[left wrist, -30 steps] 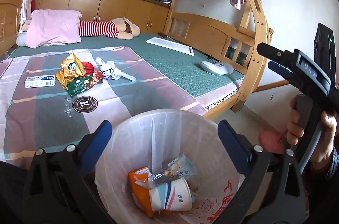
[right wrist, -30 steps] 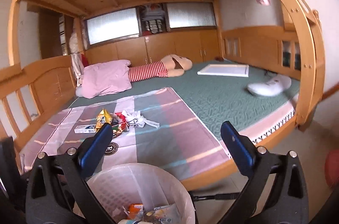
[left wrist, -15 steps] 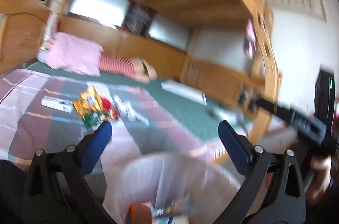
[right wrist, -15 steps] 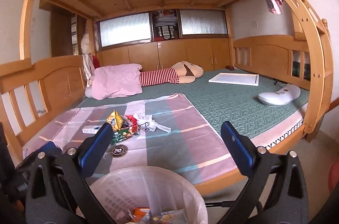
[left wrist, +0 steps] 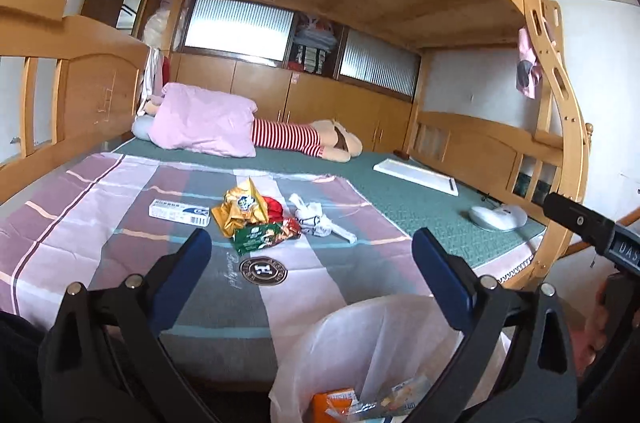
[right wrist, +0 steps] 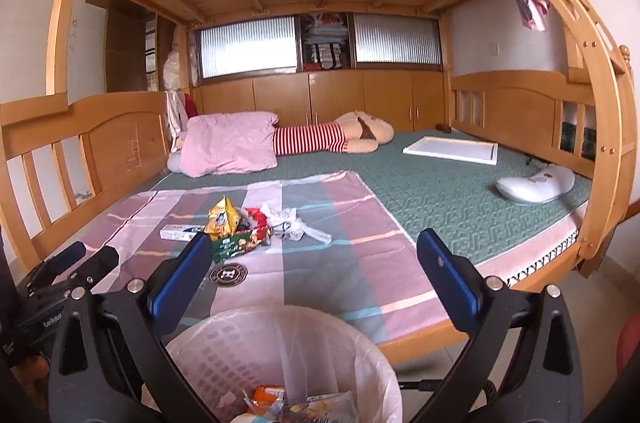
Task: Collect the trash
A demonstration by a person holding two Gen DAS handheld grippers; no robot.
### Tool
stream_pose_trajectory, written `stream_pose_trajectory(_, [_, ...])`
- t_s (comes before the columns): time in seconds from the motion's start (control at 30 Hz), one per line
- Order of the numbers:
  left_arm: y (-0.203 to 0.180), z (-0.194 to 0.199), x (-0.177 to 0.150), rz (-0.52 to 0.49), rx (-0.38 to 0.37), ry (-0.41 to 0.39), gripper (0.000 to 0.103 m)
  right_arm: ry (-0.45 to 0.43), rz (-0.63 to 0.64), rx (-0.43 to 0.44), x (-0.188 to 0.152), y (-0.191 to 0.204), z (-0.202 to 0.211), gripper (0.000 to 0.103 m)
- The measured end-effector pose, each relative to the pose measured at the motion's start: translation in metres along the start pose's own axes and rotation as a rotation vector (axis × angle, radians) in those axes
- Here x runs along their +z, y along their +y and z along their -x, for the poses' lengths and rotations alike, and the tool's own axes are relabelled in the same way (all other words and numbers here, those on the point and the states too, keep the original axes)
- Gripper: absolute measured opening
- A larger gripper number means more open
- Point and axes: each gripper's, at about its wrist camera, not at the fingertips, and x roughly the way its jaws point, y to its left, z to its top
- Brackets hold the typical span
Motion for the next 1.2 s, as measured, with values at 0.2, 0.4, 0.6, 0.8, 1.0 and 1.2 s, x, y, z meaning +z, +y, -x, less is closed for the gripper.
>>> stream_pose_trajectory(0.2, [0.003,-0.016,-0.007,-0.014,0.024,0.111,0.100,0.065,0.026,-0.003,-0.005,0.006,-0.009,0.100])
stream_pose_trajectory(0.4, [-0.004,-0.015,-0.010,-0.087,0.040,0.104,0.099,0.141,0.037,0.018,-0.013,0.010,-0.018,0.096])
stream_pose_trajectory(0.6, [-0.007,-0.027,-0.016,-0.153,0.114,0.157,0.064,0.247,0.056,0.000,-0.023,0.014,-0.033,0.033])
stream_pose_trajectory(0.8, [0.028,-0.062,0.001,0.007,0.051,0.228,0.093,0.293,0.032,0.065,-0.010,0.020,-0.056,0.035])
stream_pose_trajectory(1.0, [0.075,-0.145,0.012,0.089,0.175,0.425,0.094,0.350,0.004,0.174,0.026,0.041,-0.122,0.061])
stream_pose_trajectory(1.2, [0.171,-0.199,-0.002,0.308,0.399,0.497,0.094,0.391,0.060,0.236,0.049,0.098,-0.216,0.066])
